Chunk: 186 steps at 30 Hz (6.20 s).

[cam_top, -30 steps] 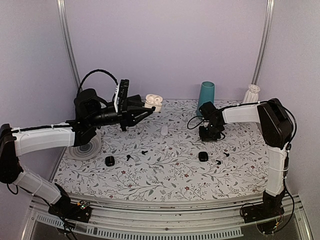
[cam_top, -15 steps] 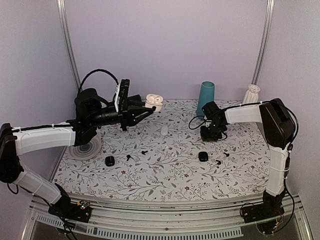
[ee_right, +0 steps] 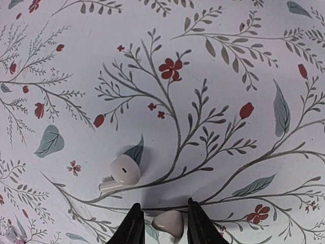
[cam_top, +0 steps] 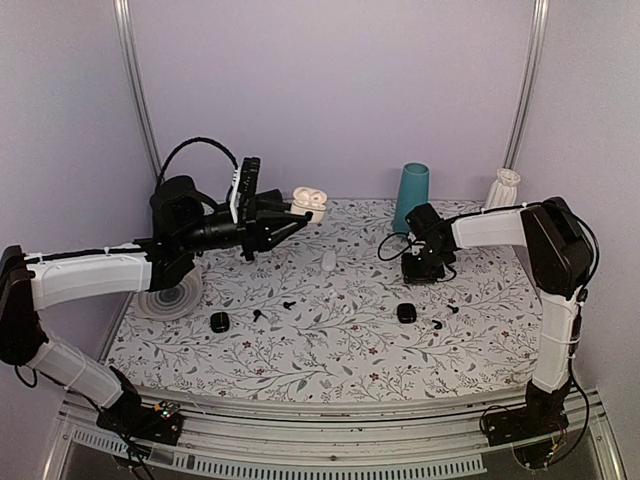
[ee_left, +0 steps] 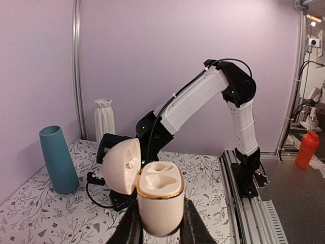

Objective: Insert the wireless bluetooth earbuds into the charging case
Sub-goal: Pick up the left earbud from the center of the board, then insert the left earbud into the left side groove of the charging case.

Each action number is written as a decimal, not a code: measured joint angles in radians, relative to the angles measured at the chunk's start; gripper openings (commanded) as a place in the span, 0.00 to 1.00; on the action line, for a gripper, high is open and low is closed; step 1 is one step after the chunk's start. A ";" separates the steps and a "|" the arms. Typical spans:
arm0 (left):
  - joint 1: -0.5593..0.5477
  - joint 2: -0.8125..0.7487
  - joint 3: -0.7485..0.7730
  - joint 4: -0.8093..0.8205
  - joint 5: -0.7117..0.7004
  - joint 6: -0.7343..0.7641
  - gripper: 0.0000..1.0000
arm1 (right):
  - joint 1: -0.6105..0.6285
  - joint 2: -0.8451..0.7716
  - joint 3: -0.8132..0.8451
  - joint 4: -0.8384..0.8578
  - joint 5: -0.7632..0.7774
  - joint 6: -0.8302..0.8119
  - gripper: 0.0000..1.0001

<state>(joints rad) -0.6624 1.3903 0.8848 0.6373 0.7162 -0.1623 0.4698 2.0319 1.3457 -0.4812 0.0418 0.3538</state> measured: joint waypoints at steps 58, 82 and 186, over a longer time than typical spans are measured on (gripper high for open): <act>-0.014 0.161 -0.002 0.067 -0.153 -0.016 0.00 | 0.015 -0.221 -0.068 0.046 -0.016 0.043 0.14; -0.011 0.263 -0.063 0.396 0.078 0.037 0.00 | 0.256 -0.572 -0.014 0.175 -0.017 -0.042 0.17; -0.042 0.270 -0.018 0.460 -0.002 -0.135 0.00 | 0.564 -0.488 -0.009 0.527 0.038 -0.237 0.40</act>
<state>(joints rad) -0.7044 1.6608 0.8673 1.0969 0.7139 -0.2970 1.0340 1.5436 1.3365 0.0460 0.0795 0.1173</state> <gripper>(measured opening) 0.199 0.375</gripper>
